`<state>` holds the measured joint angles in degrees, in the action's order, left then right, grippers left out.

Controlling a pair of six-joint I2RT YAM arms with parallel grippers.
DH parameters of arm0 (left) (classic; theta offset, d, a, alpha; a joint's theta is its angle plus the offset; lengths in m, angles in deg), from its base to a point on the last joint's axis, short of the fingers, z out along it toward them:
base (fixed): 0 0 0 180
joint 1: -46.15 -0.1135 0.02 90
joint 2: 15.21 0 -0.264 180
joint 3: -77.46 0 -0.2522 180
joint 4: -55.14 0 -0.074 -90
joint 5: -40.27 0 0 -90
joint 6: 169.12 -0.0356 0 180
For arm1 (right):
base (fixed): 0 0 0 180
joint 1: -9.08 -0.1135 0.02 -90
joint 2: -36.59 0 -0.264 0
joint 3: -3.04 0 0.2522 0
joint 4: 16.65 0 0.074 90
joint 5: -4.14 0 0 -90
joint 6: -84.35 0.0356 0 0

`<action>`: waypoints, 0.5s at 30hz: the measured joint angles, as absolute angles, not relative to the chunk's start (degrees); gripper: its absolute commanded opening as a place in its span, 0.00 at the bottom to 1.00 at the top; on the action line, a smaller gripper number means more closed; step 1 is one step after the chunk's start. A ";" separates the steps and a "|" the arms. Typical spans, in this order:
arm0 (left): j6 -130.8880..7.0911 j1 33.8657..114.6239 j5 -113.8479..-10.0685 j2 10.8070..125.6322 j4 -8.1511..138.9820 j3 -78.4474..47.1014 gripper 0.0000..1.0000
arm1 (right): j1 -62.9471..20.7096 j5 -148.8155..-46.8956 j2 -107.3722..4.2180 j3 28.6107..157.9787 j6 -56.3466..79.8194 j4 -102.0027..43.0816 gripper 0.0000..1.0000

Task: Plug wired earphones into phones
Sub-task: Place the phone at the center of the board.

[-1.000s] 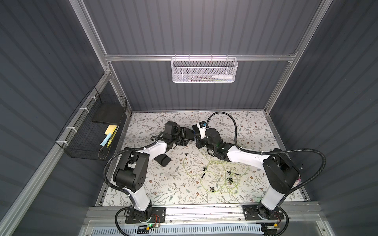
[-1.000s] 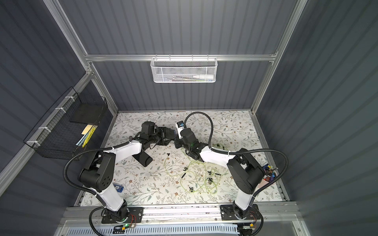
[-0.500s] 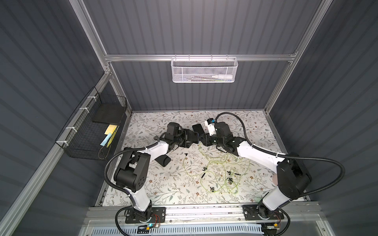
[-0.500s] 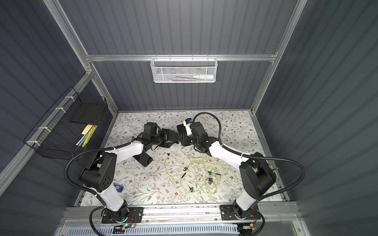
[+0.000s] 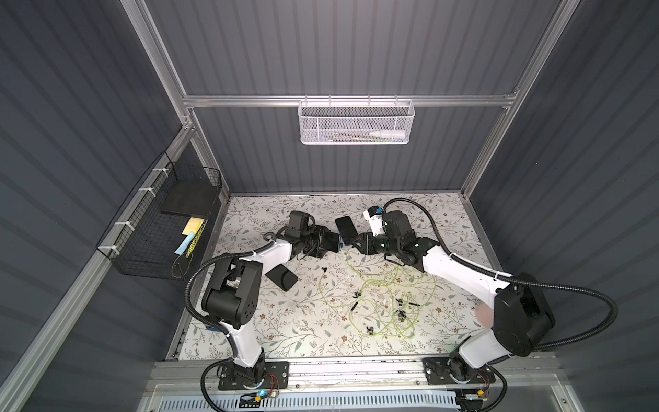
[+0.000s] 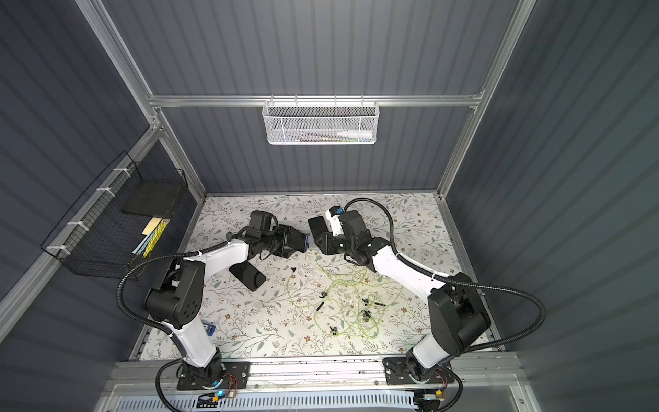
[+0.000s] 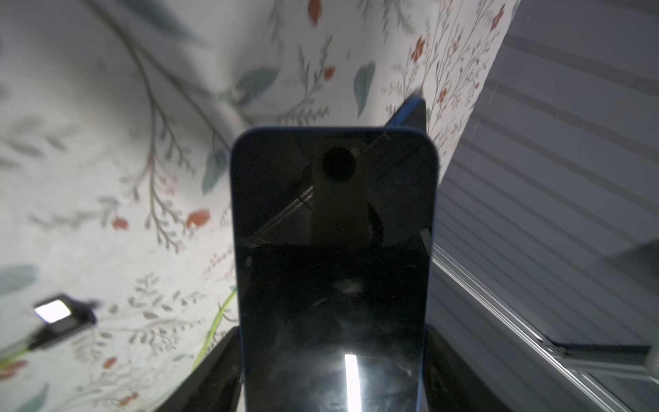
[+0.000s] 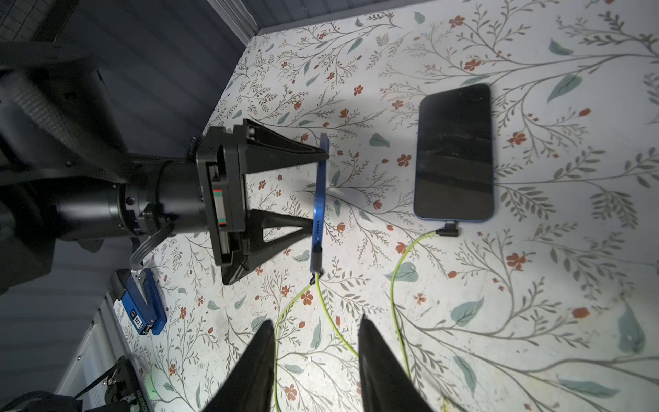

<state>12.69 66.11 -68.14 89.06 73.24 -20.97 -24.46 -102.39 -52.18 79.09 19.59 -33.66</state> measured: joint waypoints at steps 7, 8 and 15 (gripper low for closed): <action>-5.91 63.55 -58.44 97.06 89.26 -5.01 0.00 | -22.29 -102.35 -51.44 74.80 19.89 -34.62 0.41; -8.84 63.60 -57.65 98.87 91.51 -1.99 0.00 | -21.81 -102.30 -51.03 73.80 19.87 -35.08 0.41; -26.67 66.79 -53.13 111.62 106.79 18.11 0.00 | -19.30 -100.58 -48.08 69.75 18.93 -37.85 0.41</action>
